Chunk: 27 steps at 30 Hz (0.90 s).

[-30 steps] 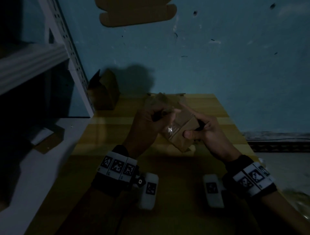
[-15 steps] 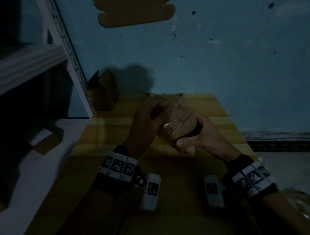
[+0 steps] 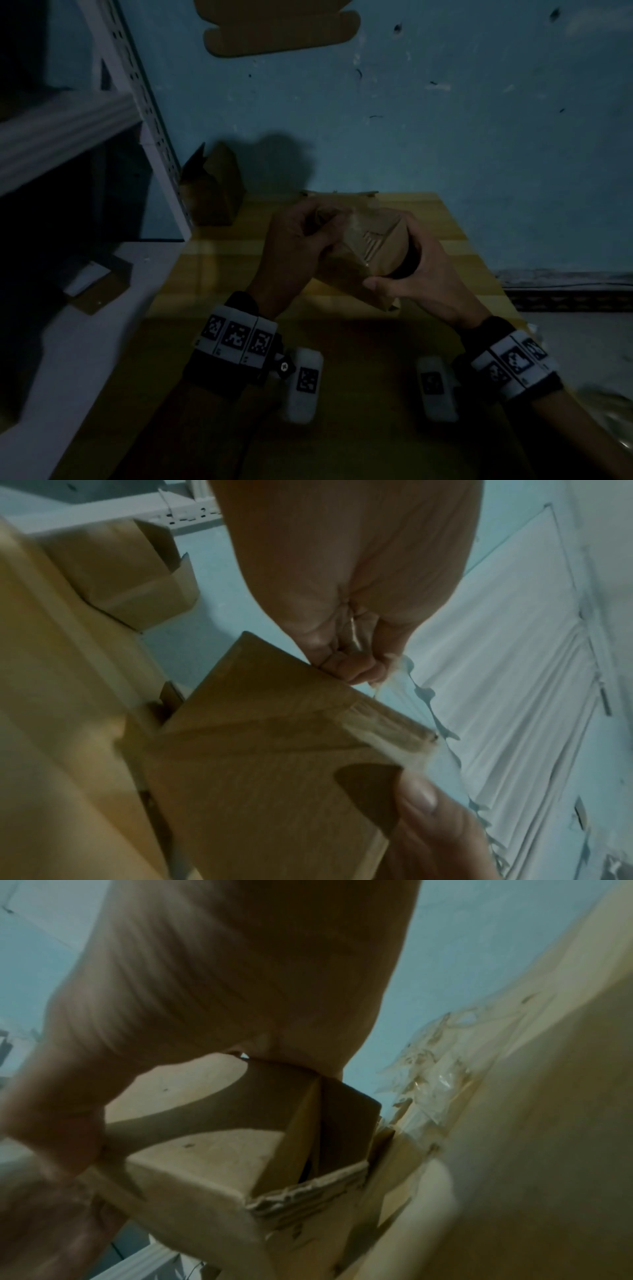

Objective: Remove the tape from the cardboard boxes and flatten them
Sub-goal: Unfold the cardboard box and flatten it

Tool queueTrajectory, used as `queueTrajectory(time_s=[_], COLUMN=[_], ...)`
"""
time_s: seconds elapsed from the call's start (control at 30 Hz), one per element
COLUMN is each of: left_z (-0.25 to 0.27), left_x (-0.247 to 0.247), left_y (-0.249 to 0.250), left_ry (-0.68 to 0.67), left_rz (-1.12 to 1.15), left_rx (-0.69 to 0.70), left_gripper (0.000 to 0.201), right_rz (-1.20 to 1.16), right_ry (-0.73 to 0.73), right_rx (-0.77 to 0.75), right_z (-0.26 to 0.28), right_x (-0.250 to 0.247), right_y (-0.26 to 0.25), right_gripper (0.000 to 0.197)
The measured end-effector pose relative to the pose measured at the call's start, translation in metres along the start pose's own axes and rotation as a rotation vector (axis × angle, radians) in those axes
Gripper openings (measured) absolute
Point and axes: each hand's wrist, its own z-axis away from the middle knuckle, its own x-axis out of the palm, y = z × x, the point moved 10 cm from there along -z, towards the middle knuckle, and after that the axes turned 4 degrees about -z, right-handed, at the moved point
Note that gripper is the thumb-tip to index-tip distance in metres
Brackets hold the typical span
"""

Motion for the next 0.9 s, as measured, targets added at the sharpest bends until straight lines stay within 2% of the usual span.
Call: queueTrajectory(time_s=[0.2, 0.37, 0.43, 0.5, 0.57, 0.6, 0.67, 0.73, 0.8, 0.9], left_z=[0.002, 0.002, 0.002, 0.001, 0.001, 0.003, 0.006, 0.009, 0.010, 0.011], left_x=[0.000, -0.001, -0.003, -0.004, -0.001, 0.002, 0.010, 0.017, 0.024, 0.032], left_y=[-0.008, -0.007, -0.001, 0.008, 0.013, 0.013, 0.011, 0.012, 0.017, 0.023], left_ry=[-0.042, -0.046, -0.040, -0.052, -0.106, -0.154, -0.276, -0.352, -0.358, -0.301], left_rz=[0.078, 0.115, 0.069, -0.075, -0.135, -0.095, -0.059, -0.218, -0.449, -0.650], left_rx=[-0.084, -0.095, -0.064, 0.002, 0.031, 0.005, -0.025, 0.002, 0.099, 0.242], left_gripper=[0.019, 0.021, 0.019, 0.018, 0.022, 0.029, 0.054, 0.091, 0.121, 0.132], right_rz=[-0.074, -0.072, -0.058, -0.063, -0.085, -0.099, -0.147, -0.208, -0.242, -0.253], right_ry=[-0.016, -0.017, -0.007, 0.005, 0.013, 0.017, 0.036, 0.076, 0.106, 0.106], right_rx=[0.029, 0.042, 0.040, 0.038, 0.045, 0.050, 0.062, 0.063, 0.060, 0.054], right_z=[0.000, 0.000, 0.000, 0.002, 0.003, 0.003, 0.002, 0.001, 0.001, 0.000], right_x=[0.001, -0.001, -0.001, -0.001, -0.002, -0.003, -0.005, -0.010, -0.012, -0.009], right_y=[0.006, 0.005, 0.003, 0.002, 0.004, 0.005, 0.007, 0.010, 0.009, 0.008], right_gripper=[0.088, 0.089, 0.086, 0.081, 0.077, 0.076, 0.074, 0.067, 0.061, 0.058])
